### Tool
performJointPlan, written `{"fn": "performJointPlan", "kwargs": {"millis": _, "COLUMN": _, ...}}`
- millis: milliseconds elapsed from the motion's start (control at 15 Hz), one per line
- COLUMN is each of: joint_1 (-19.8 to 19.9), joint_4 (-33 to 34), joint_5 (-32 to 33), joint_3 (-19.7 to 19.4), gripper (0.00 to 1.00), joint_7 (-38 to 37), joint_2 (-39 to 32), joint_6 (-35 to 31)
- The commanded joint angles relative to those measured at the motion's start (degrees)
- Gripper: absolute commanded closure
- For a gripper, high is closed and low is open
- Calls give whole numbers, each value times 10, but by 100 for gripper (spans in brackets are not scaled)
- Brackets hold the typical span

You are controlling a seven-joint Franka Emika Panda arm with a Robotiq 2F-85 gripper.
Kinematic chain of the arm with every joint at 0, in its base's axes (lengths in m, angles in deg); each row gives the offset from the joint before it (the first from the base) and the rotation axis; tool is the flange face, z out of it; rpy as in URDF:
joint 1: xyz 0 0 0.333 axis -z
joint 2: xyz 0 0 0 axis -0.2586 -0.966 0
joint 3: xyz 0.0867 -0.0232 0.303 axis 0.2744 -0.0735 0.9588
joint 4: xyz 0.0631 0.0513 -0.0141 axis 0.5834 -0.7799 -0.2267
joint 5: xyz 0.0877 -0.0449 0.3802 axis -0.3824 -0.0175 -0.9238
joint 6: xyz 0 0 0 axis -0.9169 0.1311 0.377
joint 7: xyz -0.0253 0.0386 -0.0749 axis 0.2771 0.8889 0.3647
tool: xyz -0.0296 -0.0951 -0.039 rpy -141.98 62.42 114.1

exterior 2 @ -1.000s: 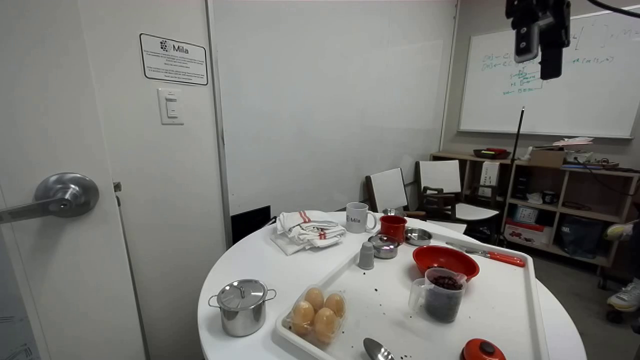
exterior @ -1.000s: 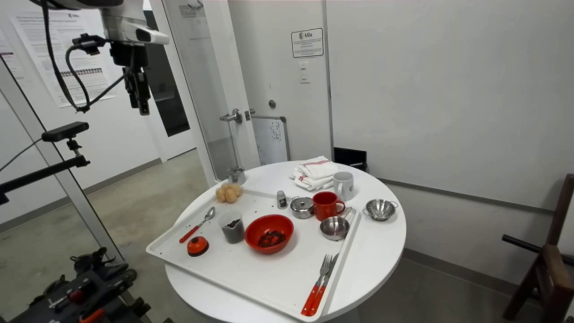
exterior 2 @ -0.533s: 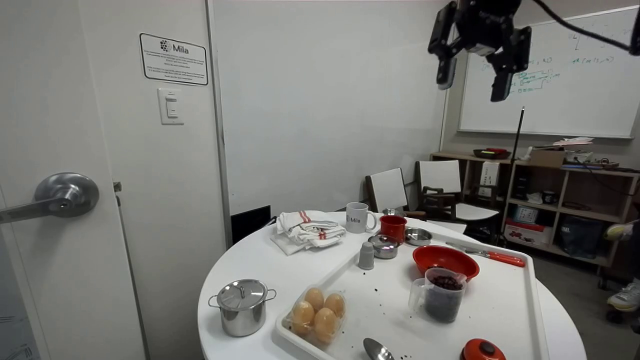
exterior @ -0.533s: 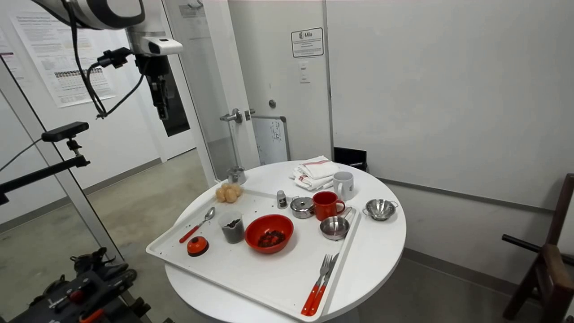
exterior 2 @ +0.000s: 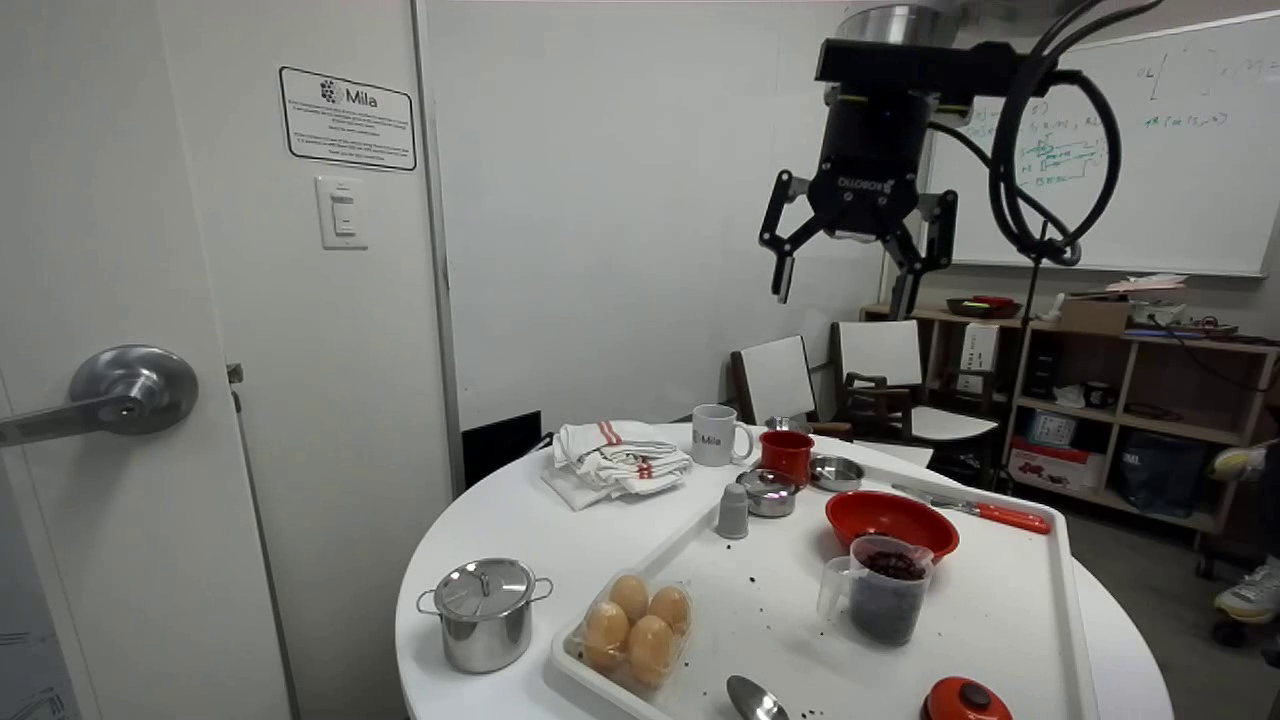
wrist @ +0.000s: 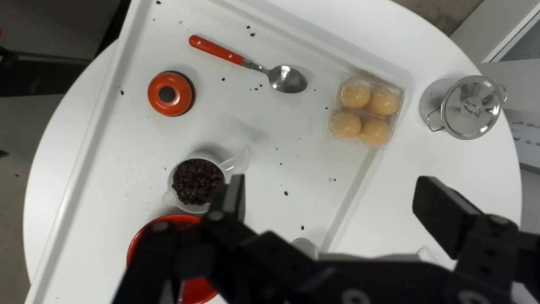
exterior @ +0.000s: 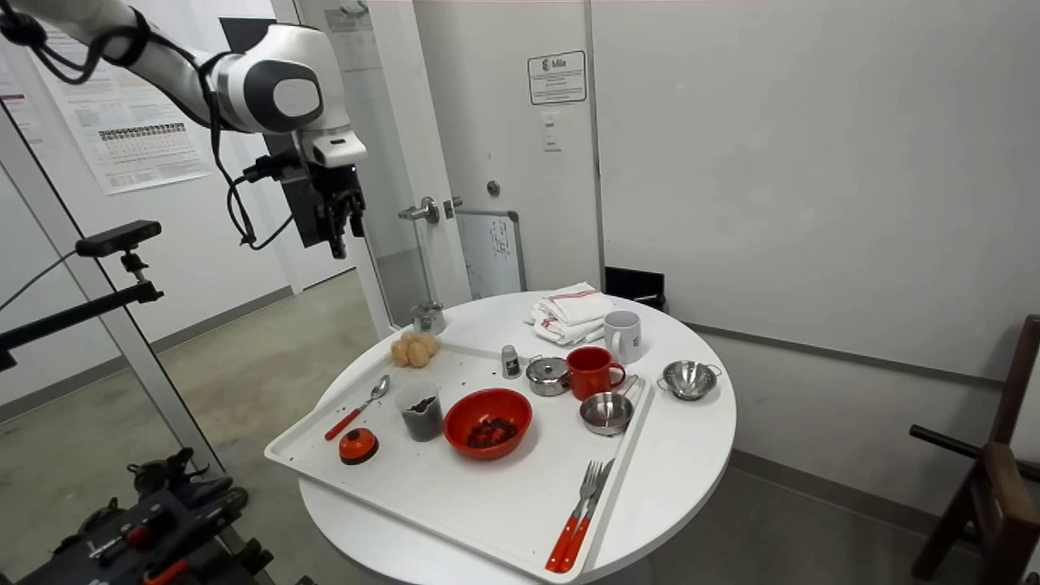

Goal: Pour some contents from the clear jar into the orange bowl

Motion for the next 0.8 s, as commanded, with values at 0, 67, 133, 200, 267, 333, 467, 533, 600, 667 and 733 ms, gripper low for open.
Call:
{"fn": "performJointPlan", "kwargs": {"millis": 0, "joint_1": -13, "joint_4": 4, "joint_5": -2, "joint_3": -13, "gripper": 0, "joint_7": -5, "joint_2": -4, "joint_6": 1}}
{"fn": "performJointPlan", "kwargs": {"millis": 67, "joint_1": -13, "joint_4": 5, "joint_5": -2, "joint_3": -13, "gripper": 0, "joint_7": -7, "joint_2": -5, "joint_6": 0}}
{"fn": "performJointPlan", "kwargs": {"millis": 133, "joint_1": -19, "joint_4": 9, "joint_5": 14, "joint_3": -18, "gripper": 0, "joint_7": -56, "joint_2": -7, "joint_6": 6}}
{"fn": "performJointPlan", "kwargs": {"millis": 200, "joint_1": -28, "joint_4": 5, "joint_5": 41, "joint_3": -26, "gripper": 0, "joint_7": -122, "joint_2": -13, "joint_6": -3}}
{"fn": "performJointPlan", "kwargs": {"millis": 267, "joint_1": -32, "joint_4": 5, "joint_5": 51, "joint_3": -29, "gripper": 0, "joint_7": -154, "joint_2": -18, "joint_6": -7}}
{"fn": "performJointPlan", "kwargs": {"millis": 333, "joint_1": -39, "joint_4": 5, "joint_5": 68, "joint_3": -33, "gripper": 0, "joint_7": -195, "joint_2": -28, "joint_6": -14}}
{"fn": "performJointPlan", "kwargs": {"millis": 467, "joint_1": -51, "joint_4": 9, "joint_5": 101, "joint_3": -42, "gripper": 0, "joint_7": -276, "joint_2": -45, "joint_6": -19}}
{"fn": "performJointPlan", "kwargs": {"millis": 533, "joint_1": -58, "joint_4": 10, "joint_5": 117, "joint_3": -46, "gripper": 0, "joint_7": -317, "joint_2": -52, "joint_6": -21}}
{"fn": "performJointPlan", "kwargs": {"millis": 600, "joint_1": -65, "joint_4": 13, "joint_5": 131, "joint_3": -50, "gripper": 0, "joint_7": -357, "joint_2": -61, "joint_6": -19}}
{"fn": "performJointPlan", "kwargs": {"millis": 667, "joint_1": -71, "joint_4": 17, "joint_5": 146, "joint_3": -55, "gripper": 0, "joint_7": -398, "joint_2": -71, "joint_6": -17}}
{"fn": "performJointPlan", "kwargs": {"millis": 733, "joint_1": -77, "joint_4": 20, "joint_5": 158, "joint_3": -59, "gripper": 0, "joint_7": -435, "joint_2": -80, "joint_6": -12}}
